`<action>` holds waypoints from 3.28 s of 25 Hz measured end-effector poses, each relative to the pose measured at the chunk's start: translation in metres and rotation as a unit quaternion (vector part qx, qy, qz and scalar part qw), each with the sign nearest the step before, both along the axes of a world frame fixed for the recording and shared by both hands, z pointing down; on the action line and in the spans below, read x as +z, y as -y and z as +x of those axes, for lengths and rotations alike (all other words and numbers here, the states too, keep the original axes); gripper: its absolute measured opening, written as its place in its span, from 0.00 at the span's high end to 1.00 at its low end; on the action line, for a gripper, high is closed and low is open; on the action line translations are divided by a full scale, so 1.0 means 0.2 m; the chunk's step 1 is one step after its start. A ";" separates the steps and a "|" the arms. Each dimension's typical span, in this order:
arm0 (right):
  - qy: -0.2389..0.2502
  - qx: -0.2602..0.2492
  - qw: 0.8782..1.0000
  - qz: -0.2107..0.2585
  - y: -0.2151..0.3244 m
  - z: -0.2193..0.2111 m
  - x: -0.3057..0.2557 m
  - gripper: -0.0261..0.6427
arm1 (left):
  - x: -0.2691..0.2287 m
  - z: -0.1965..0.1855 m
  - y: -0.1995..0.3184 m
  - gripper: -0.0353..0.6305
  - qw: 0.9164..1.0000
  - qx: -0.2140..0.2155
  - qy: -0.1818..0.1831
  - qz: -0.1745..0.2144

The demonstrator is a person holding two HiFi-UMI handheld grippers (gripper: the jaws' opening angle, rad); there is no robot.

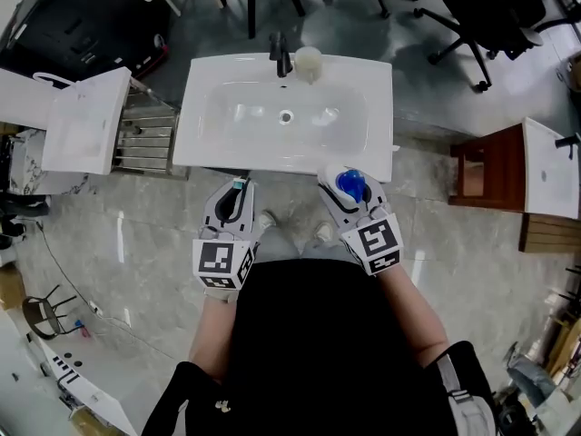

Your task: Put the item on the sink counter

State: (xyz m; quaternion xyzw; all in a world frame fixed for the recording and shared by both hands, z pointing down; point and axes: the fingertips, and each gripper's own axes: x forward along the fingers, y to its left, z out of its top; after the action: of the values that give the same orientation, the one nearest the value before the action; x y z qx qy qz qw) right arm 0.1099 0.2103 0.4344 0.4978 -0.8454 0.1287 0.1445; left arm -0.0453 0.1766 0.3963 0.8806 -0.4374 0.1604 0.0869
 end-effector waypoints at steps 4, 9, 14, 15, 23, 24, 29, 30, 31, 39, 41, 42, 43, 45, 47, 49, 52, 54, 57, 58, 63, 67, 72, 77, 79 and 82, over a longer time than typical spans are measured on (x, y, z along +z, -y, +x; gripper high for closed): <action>0.008 -0.001 1.000 -0.005 0.03 -0.01 0.03 0.65 | 0.01 -0.02 0.04 0.88 1.000 -0.005 -0.001 0.001; 0.006 0.000 1.000 -0.012 0.10 -0.07 0.05 0.65 | 0.04 -0.11 0.12 0.88 1.000 -0.011 -0.010 -0.002; 0.003 0.006 1.000 -0.015 0.24 -0.16 0.04 0.65 | 0.05 -0.22 0.26 0.88 1.000 -0.009 -0.018 -0.006; 0.002 0.006 1.000 -0.016 0.27 -0.19 0.04 0.65 | 0.05 -0.25 0.30 0.88 1.000 -0.007 -0.020 -0.006; -0.008 0.023 0.999 -0.030 0.55 -0.41 0.05 0.65 | 0.06 -0.46 0.63 0.88 0.999 0.019 -0.027 -0.009; -0.010 0.025 0.999 -0.033 0.57 -0.44 0.05 0.65 | 0.07 -0.49 0.67 0.88 0.999 0.021 -0.029 -0.010; -0.012 0.042 0.998 -0.046 0.71 -0.57 0.06 0.65 | 0.09 -0.63 0.82 0.88 0.998 0.034 -0.041 -0.015; -0.013 0.045 0.998 -0.047 0.73 -0.59 0.06 0.65 | 0.10 -0.66 0.85 0.88 0.998 0.037 -0.042 -0.017; -0.014 0.047 0.998 -0.048 0.76 -0.62 0.06 0.65 | 0.10 -0.69 0.87 0.88 0.998 0.040 -0.043 -0.018; -0.014 0.056 0.997 -0.053 0.90 -0.75 0.08 0.65 | 0.14 -0.83 0.97 0.88 0.997 0.054 -0.041 -0.028; -0.014 0.056 0.997 -0.054 0.93 -0.77 0.09 0.65 | 0.16 -0.86 0.98 0.88 0.997 0.051 -0.040 -0.033; -0.014 0.056 0.997 -0.054 0.94 -0.78 0.08 0.65 | 0.16 -0.87 0.98 0.88 0.997 0.049 -0.040 -0.035; -0.014 0.057 0.997 -0.054 0.96 -0.78 0.08 0.65 | 0.16 -0.88 0.99 0.88 0.997 0.047 -0.040 -0.037; -0.012 0.056 0.997 -0.055 0.98 -0.78 0.08 0.65 | 0.16 -0.89 0.99 0.88 0.998 0.042 -0.042 -0.038; -0.010 0.055 0.997 -0.059 1.01 -0.77 0.10 0.65 | 0.16 -0.89 1.00 0.88 0.998 0.038 -0.041 -0.039; -0.007 0.051 0.997 -0.062 1.04 -0.78 0.11 0.65 | 0.16 -0.89 1.01 0.88 0.998 0.034 -0.037 -0.041; -0.005 0.038 0.997 -0.067 1.07 -0.80 0.14 0.65 | 0.16 -0.90 1.04 0.88 0.998 0.024 -0.031 -0.043; -0.005 0.030 0.997 -0.070 1.11 -0.81 0.16 0.65 | 0.16 -0.91 1.05 0.88 0.998 0.014 -0.029 -0.045; -0.001 0.020 0.997 -0.075 1.16 -0.82 0.20 0.65 | 0.15 -0.93 1.08 0.88 0.998 -0.002 -0.030 -0.048; 0.000 0.017 0.997 -0.076 1.19 -0.82 0.22 0.65 | 0.15 -0.93 1.09 0.88 0.998 -0.008 -0.030 -0.049; 0.003 -0.001 0.997 -0.083 1.31 -0.84 0.30 0.65 | 0.14 -0.98 1.13 0.88 0.997 -0.043 -0.023 -0.057; 0.002 -0.009 0.996 -0.087 1.41 -0.86 0.38 0.65 | 0.16 -1.02 1.14 0.88 0.996 -0.065 -0.018 -0.064; 0.003 -0.009 0.996 -0.090 1.57 -0.89 0.47 0.65 | 0.21 -1.04 1.14 0.88 0.994 -0.080 -0.012 -0.078; -0.003 -0.009 0.996 -0.090 1.71 -0.90 0.57 0.65 | 0.25 -1.07 1.14 0.88 0.991 -0.100 -0.008 -0.091; -0.005 -0.009 0.996 -0.093 1.77 -0.91 0.61 0.65 | 0.26 -1.08 1.13 0.88 0.989 -0.109 -0.006 -0.096; -0.010 -0.007 0.995 -0.098 1.84 -0.90 0.68 0.65 | 0.27 -1.10 1.11 0.88 0.987 -0.121 -0.004 -0.103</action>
State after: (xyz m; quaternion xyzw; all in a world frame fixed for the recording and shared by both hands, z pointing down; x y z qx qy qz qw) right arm -0.0711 -0.1579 0.5708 0.4767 -0.8306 0.2053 0.2017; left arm -0.2652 -0.0462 0.4507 0.8082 -0.5216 0.1888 0.1975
